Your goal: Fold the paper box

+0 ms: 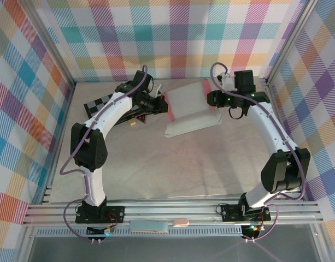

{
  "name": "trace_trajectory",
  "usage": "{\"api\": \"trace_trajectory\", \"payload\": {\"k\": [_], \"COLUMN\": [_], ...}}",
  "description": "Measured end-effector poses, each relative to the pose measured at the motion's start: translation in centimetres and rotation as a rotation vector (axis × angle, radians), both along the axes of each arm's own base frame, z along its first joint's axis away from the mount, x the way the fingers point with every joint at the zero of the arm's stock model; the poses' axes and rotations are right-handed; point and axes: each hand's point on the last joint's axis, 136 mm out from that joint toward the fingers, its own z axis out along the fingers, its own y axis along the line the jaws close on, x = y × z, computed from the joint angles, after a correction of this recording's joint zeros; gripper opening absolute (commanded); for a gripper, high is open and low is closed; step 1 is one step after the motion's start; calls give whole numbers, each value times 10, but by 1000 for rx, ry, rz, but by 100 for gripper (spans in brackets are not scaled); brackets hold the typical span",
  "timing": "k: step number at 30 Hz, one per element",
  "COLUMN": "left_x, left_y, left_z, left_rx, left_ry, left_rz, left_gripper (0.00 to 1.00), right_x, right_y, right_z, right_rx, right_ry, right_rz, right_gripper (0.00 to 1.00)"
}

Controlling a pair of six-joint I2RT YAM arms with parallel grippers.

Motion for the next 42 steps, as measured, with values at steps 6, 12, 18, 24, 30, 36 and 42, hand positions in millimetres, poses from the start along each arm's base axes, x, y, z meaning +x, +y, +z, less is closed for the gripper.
{"api": "trace_trajectory", "payload": {"k": [6, 12, 18, 24, 30, 36, 42], "left_x": [-4, -7, -10, -13, -16, -22, -25], "left_y": [-2, 1, 3, 3, 2, 3, 3], "left_z": [5, 6, 5, 4, 5, 10, 13], "left_rx": [5, 27, 47, 61, 65, 67, 71], "left_ry": [-20, -25, -27, -25, -25, -38, -50], "left_rz": [-17, -15, -20, -25, -33, -48, -55], "left_gripper": [0, 0, 0, 0, 0, 0, 0], "right_x": [8, 11, 11, 12, 16, 23, 25], "right_y": [-1, 3, 2, 2, 7, 8, 9], "right_z": [-2, -10, -16, -15, -12, -11, -2], "right_rx": [-44, -89, -120, -132, -135, -111, -51], "right_ry": [1, 7, 14, 5, -8, 5, 12], "right_rz": [14, 28, 26, 48, 93, 121, 159], "right_gripper": [37, 33, 19, 23, 26, 31, 32]}}
